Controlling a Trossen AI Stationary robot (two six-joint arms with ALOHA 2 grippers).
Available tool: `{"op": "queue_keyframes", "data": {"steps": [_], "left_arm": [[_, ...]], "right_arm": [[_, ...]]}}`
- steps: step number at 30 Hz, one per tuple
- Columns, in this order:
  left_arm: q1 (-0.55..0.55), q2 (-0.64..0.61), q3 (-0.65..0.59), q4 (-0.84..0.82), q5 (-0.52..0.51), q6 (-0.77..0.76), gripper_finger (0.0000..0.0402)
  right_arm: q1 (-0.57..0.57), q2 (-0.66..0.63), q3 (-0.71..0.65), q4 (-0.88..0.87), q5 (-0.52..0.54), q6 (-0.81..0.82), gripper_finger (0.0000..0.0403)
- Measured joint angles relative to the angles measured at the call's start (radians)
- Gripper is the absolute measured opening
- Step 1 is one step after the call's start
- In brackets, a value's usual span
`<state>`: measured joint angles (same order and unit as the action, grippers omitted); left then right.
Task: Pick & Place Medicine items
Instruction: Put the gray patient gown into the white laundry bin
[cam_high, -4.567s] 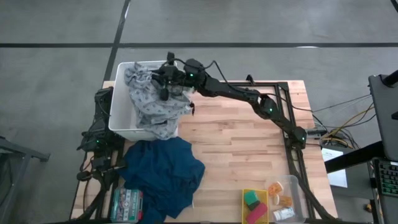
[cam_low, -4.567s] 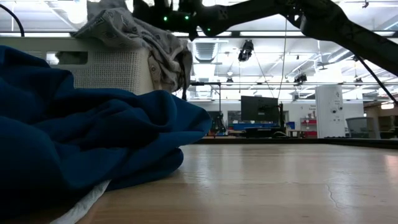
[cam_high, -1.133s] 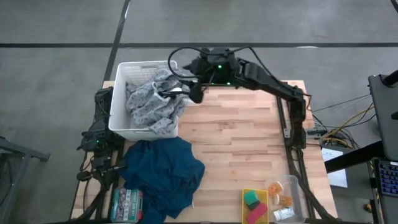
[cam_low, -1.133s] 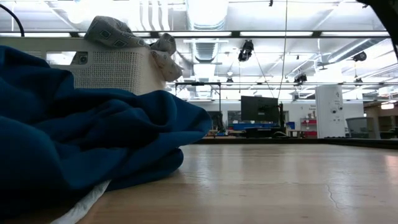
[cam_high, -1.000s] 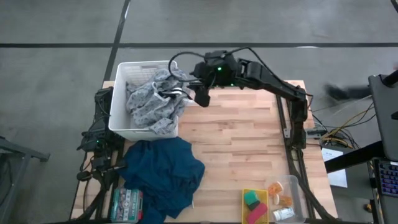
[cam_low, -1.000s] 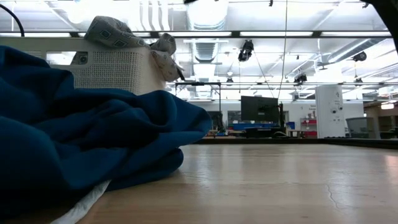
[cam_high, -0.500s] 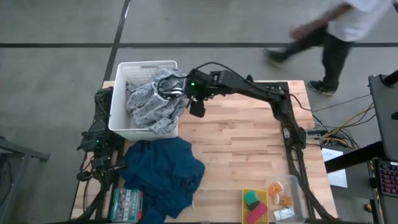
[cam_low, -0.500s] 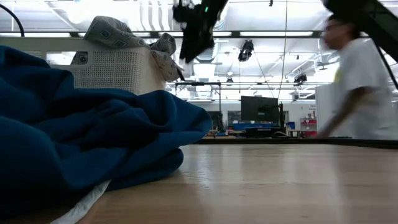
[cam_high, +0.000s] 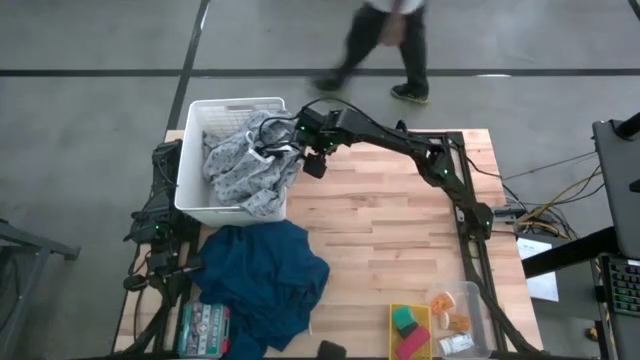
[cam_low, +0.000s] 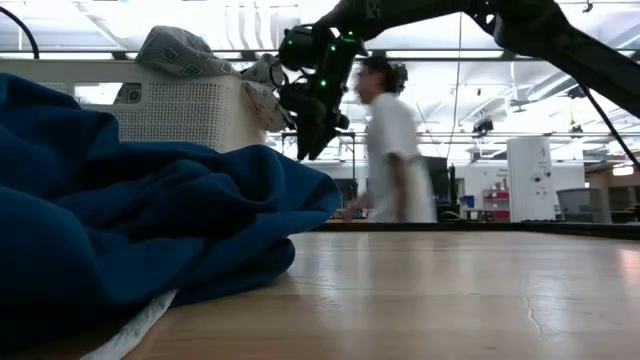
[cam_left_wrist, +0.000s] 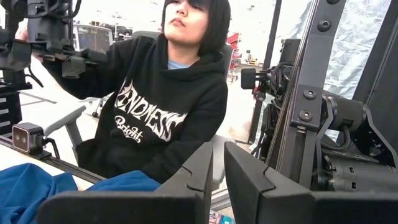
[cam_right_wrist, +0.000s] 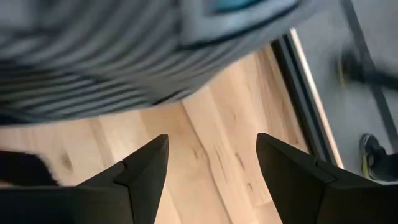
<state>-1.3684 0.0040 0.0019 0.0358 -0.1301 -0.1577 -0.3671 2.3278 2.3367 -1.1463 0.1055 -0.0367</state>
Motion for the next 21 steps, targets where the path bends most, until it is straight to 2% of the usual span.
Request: {"op": "queue_keyframes", "data": {"steps": [8,15,21], "left_arm": [[0.000,0.000,0.000,0.000,0.000,0.000,0.0047],[0.000,0.000,0.000,0.000,0.000,0.000,0.0047],[0.000,0.000,0.000,0.000,0.000,0.000,0.0047]], "right_arm": [[0.006,-0.013,0.000,0.074,-0.015,-0.034,0.0237],[0.010,-0.044,0.000,0.171,-0.209,-0.061,0.0237],[0.011,-0.078,0.006,0.239,-0.219,-0.073,0.0237]]}}
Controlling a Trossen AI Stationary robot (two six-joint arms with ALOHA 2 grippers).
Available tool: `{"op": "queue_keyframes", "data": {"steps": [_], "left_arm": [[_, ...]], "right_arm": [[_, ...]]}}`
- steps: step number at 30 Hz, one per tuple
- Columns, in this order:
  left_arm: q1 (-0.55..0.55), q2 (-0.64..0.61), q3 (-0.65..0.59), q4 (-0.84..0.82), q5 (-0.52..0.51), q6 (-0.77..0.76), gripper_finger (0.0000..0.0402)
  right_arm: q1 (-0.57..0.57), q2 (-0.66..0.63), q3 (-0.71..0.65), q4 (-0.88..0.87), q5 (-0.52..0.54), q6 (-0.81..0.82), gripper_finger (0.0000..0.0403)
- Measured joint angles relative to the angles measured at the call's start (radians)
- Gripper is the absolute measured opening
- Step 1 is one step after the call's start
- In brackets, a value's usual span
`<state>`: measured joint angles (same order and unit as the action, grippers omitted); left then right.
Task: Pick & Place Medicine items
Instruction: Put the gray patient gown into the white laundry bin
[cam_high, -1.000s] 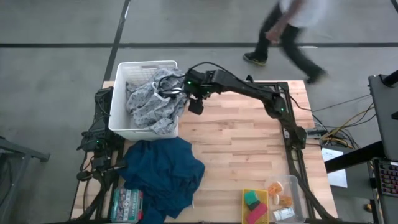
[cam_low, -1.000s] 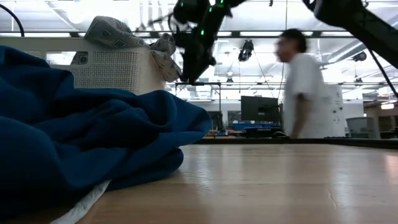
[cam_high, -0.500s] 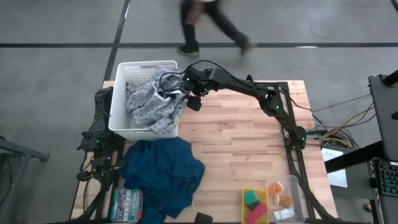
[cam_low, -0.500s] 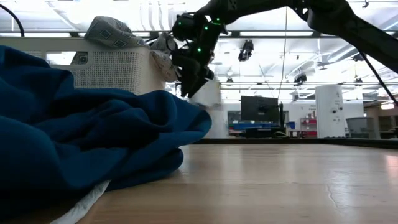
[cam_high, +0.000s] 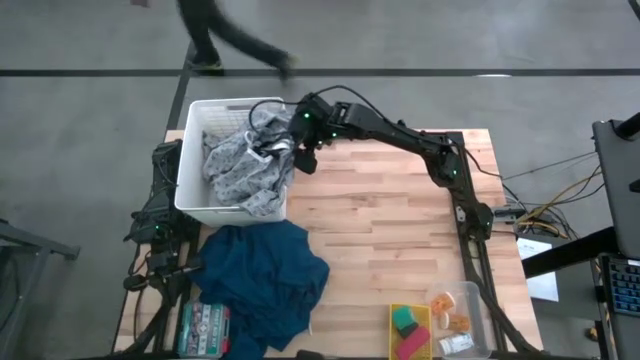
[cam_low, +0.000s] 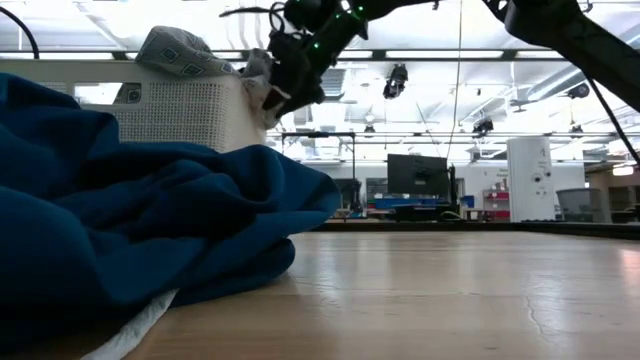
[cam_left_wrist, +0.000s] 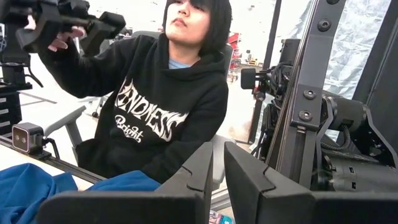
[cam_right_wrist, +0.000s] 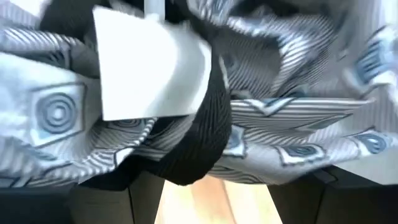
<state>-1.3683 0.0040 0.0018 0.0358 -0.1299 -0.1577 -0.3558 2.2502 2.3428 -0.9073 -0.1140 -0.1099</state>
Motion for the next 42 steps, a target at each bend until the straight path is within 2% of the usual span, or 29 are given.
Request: {"op": "queue_keyframes", "data": {"steps": [5,14,27,34,42], "left_arm": [[0.000,0.000,0.000,0.000,0.000,0.000,0.0047],[0.000,0.000,0.000,0.000,0.000,0.000,0.0047],[0.000,0.000,0.000,0.000,0.000,0.000,0.0047],[0.000,0.000,0.000,0.000,0.000,0.000,0.0047],[0.000,0.000,0.000,0.000,0.000,0.000,0.0047]], "right_arm": [[0.000,-0.017,0.000,0.068,-0.051,-0.021,0.0237],[0.000,-0.026,0.000,0.240,-0.387,-0.021,0.0237],[0.014,-0.025,-0.036,0.286,-0.384,-0.028,0.0237],[0.025,-0.025,-0.146,0.471,-0.384,-0.029,0.0237],[0.026,-0.024,-0.199,0.655,-0.382,-0.023,0.0237]]}}
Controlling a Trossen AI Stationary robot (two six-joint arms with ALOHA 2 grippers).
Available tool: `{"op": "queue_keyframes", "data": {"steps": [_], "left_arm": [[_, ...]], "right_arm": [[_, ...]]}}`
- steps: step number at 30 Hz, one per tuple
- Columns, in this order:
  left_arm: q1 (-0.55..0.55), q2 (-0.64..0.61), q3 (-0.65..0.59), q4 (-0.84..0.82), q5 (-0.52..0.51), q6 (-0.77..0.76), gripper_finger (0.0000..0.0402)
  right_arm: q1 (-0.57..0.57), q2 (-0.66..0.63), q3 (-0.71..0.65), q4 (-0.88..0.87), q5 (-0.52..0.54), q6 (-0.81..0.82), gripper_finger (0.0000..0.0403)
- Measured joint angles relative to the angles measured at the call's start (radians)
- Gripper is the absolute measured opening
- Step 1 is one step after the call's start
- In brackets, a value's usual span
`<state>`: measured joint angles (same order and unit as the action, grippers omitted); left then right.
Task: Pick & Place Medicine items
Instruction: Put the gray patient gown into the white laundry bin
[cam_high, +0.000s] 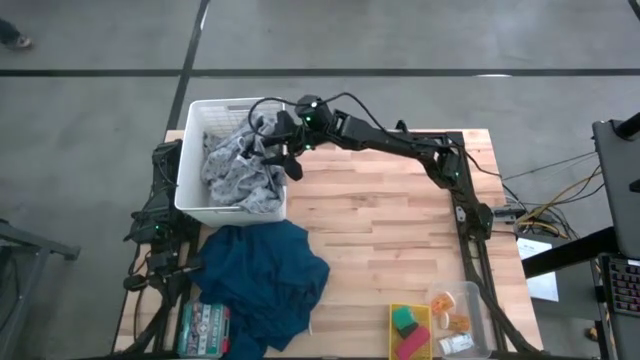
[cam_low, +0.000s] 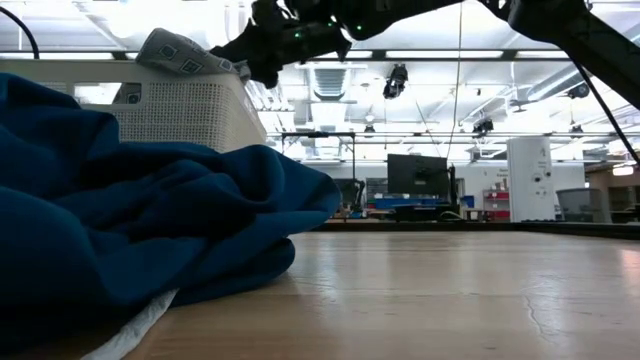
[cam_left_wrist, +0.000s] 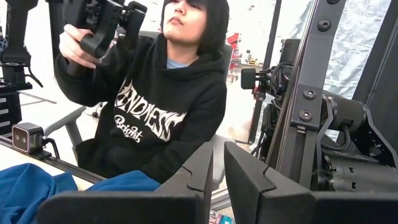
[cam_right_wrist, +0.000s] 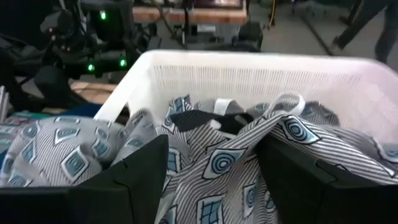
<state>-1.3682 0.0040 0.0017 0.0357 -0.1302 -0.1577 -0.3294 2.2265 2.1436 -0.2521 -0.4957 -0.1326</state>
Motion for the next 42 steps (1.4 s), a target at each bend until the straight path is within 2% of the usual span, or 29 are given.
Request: {"op": "queue_keyframes", "data": {"steps": [10,24,31,35,42], "left_arm": [[0.000,0.000,0.000,0.000,0.000,0.000,0.0047],[0.000,0.000,0.000,0.000,0.000,0.000,0.0047],[0.000,0.000,0.000,0.000,0.000,0.000,0.0047],[0.000,0.000,0.000,0.000,0.000,0.000,0.0047],[0.000,0.000,0.000,0.000,0.000,0.000,0.0047]], "right_arm": [[0.017,0.000,-0.103,0.187,0.001,0.001,0.0237],[0.057,0.000,-0.143,0.343,0.002,-0.018,0.0238],[0.062,0.000,-0.147,0.348,0.001,-0.032,0.0237],[0.067,-0.021,-0.143,0.337,-0.001,-0.093,0.0237],[0.064,-0.101,-0.032,0.310,-0.002,-0.042,0.0237]]}}
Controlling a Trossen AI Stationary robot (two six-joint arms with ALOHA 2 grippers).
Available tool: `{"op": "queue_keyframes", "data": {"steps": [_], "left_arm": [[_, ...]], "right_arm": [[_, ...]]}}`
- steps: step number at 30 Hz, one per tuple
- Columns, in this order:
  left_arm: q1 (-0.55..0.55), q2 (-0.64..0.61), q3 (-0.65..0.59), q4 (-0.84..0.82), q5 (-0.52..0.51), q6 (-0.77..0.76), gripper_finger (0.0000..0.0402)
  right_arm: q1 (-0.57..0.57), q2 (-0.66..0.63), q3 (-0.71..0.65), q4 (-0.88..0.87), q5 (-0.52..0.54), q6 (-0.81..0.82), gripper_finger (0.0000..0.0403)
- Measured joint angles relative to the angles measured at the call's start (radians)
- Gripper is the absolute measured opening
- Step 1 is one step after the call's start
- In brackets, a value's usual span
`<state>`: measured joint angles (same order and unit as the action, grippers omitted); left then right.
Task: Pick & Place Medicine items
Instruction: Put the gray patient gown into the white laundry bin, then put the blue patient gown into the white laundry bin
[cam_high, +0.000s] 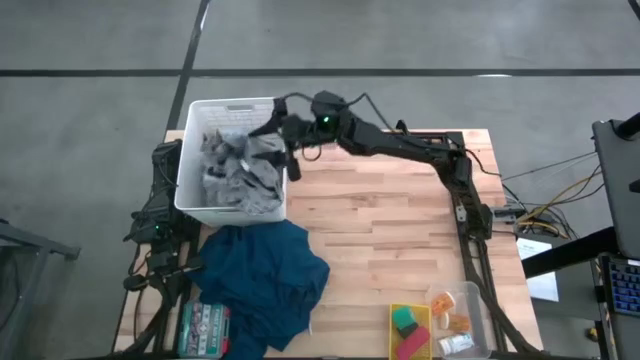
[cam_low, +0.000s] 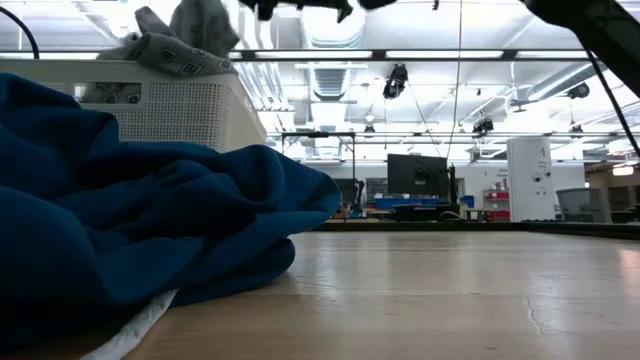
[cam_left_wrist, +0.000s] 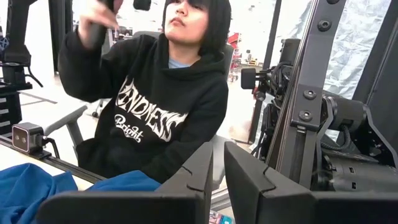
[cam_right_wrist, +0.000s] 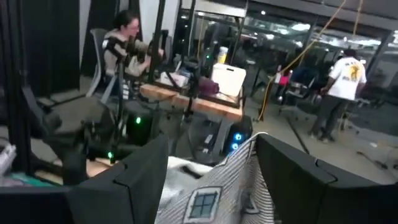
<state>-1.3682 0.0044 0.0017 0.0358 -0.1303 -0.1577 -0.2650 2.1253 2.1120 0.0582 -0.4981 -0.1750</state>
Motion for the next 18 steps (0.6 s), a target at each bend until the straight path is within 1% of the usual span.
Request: {"op": "queue_keyframes", "data": {"steps": [4,9,15,18], "left_arm": [[0.000,0.000,0.000,0.000,0.000,0.000,0.0047],[0.000,0.000,0.000,0.000,0.000,0.000,0.0047],[0.000,0.000,0.000,0.000,0.000,0.000,0.0047],[0.000,0.000,0.000,0.000,0.000,0.000,0.0047]], "right_arm": [[-0.013,-0.033,0.067,-0.127,0.000,0.035,0.0237],[-0.026,-0.075,0.141,-0.300,0.000,0.028,0.0238],[-0.029,-0.082,0.141,-0.480,0.001,0.015,0.0238],[-0.032,-0.089,0.142,-0.600,0.001,0.014,0.0237]]}}
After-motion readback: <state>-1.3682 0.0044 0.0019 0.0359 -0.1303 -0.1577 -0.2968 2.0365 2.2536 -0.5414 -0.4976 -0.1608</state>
